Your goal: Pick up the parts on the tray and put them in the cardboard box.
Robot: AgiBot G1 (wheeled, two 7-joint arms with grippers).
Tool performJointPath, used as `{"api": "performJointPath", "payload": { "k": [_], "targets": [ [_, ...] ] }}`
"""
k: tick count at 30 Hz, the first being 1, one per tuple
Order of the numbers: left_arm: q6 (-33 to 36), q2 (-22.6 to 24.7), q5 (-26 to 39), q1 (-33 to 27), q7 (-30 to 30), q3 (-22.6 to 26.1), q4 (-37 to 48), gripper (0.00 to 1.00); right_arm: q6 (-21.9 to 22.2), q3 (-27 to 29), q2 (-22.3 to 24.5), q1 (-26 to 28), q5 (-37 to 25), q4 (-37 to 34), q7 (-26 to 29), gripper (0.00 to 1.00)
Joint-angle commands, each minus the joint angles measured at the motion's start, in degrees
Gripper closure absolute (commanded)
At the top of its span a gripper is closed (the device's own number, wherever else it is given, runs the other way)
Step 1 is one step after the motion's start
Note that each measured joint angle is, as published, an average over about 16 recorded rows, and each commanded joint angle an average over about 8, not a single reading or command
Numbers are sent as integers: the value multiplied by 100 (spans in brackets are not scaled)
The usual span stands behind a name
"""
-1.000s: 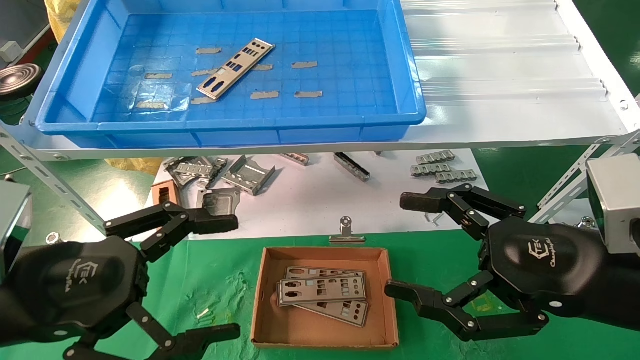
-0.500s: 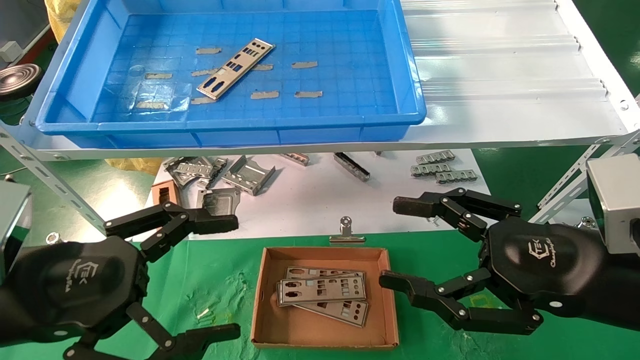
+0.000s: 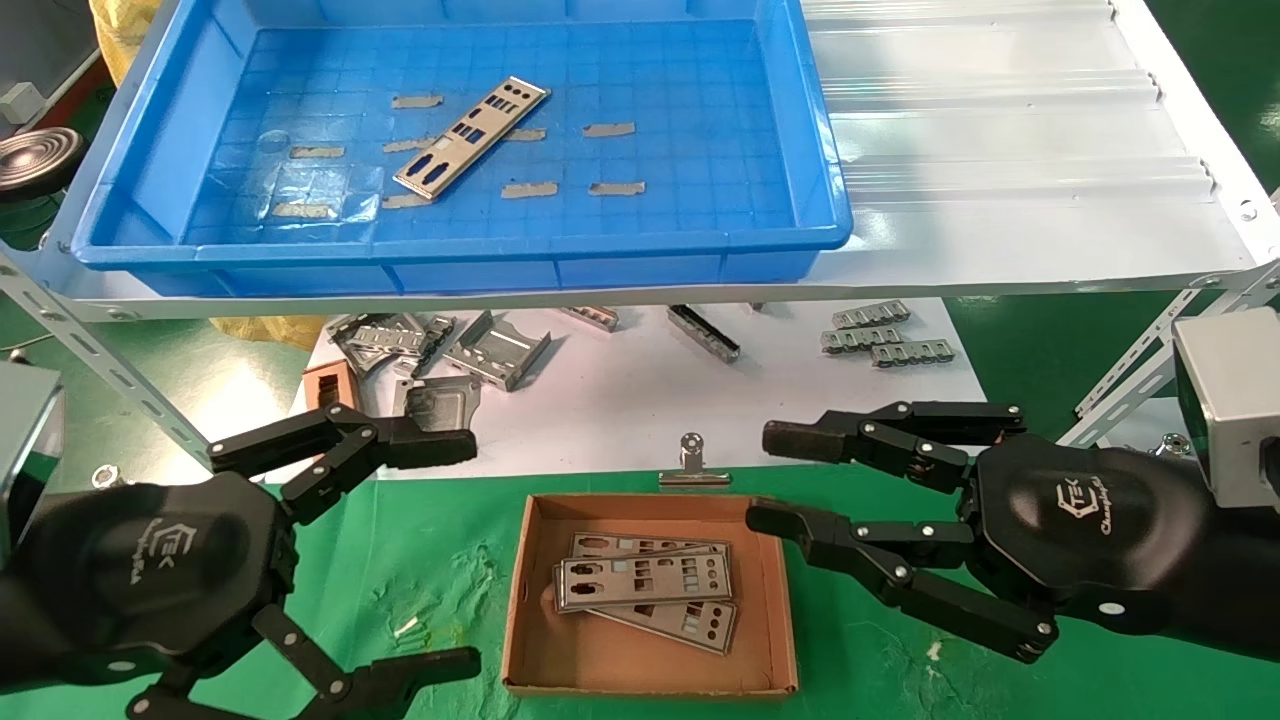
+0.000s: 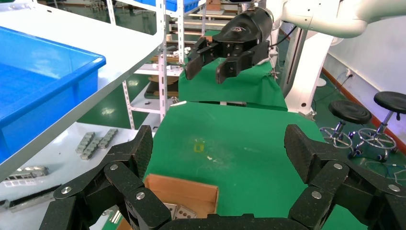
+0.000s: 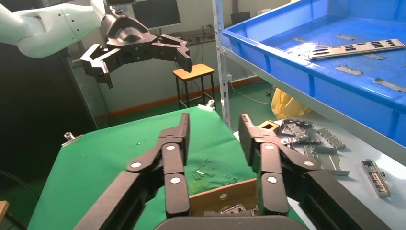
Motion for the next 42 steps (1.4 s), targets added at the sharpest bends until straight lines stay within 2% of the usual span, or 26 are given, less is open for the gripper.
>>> {"api": "performJointPath", "payload": {
  "k": [1, 5, 10, 18, 23, 30, 38, 39, 42],
  "targets": [
    [11, -12, -24, 39, 14, -10, -4, 0, 0, 0, 0, 0, 0, 0, 0, 100],
    [-98, 89, 178, -344, -92, 52, 13, 0, 0, 0, 0, 0, 0, 0, 0, 100],
    [-390, 547, 924, -1470, -217, 321, 560, 0, 0, 0, 0, 0, 0, 0, 0, 100],
    [-869, 1769, 2411, -3608, 192, 937, 2921, 0, 0, 0, 0, 0, 0, 0, 0, 100],
    [-1488, 2463, 3146, -4551, 435, 1262, 4439, 0, 0, 0, 0, 0, 0, 0, 0, 100],
    [-2426, 3227, 3799, -5167, 510, 1586, 5869, 0, 0, 0, 0, 0, 0, 0, 0, 100],
    [-2730, 3688, 3996, -5310, 417, 1719, 6717, 0, 0, 0, 0, 0, 0, 0, 0, 100],
    [-2757, 3716, 4002, -5319, 418, 1723, 6776, 0, 0, 0, 0, 0, 0, 0, 0, 96],
    [-2829, 3770, 4007, -5341, 437, 1725, 6905, 0, 0, 0, 0, 0, 0, 0, 0, 60]
  ]
}}
